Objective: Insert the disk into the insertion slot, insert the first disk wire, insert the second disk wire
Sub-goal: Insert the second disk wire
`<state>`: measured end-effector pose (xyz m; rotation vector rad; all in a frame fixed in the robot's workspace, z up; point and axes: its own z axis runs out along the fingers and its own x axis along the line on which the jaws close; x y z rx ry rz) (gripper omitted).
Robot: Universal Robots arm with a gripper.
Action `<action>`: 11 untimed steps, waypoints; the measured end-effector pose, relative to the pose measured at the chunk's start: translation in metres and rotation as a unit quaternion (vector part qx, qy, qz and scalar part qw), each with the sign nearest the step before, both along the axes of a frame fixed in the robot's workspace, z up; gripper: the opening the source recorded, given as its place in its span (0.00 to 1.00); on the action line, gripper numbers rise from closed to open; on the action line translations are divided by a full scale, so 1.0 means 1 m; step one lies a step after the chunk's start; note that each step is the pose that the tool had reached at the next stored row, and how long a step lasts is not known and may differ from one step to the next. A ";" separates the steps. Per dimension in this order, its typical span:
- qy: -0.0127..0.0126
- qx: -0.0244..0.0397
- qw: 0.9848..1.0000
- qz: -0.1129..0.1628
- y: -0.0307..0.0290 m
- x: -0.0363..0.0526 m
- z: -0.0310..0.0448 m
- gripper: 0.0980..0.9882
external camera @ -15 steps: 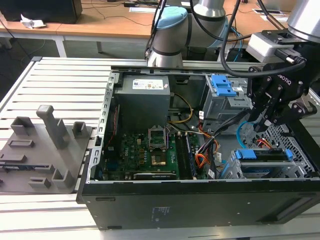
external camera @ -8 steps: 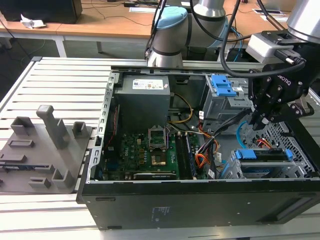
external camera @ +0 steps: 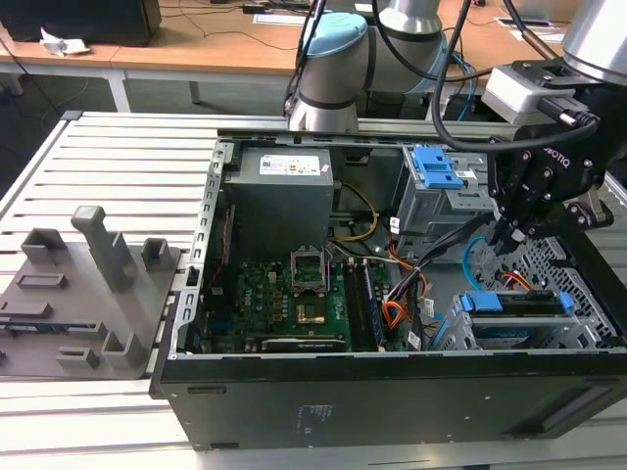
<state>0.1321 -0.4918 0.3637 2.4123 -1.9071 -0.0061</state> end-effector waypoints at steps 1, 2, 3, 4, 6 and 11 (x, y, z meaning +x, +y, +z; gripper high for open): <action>0.000 0.000 1.000 0.000 -0.0047 0.0000 0.0002 0.07; 0.000 0.000 1.000 0.000 -0.0105 0.0000 0.0001 0.07; 0.000 0.000 1.000 0.000 -0.0140 0.0001 0.0001 0.07; 0.000 0.000 1.000 0.000 -0.0198 0.0000 0.0001 0.07; 0.000 0.000 1.000 0.000 -0.0278 0.0000 0.0000 0.07; 0.000 0.000 1.000 0.000 -0.0429 0.0000 -0.0017 0.07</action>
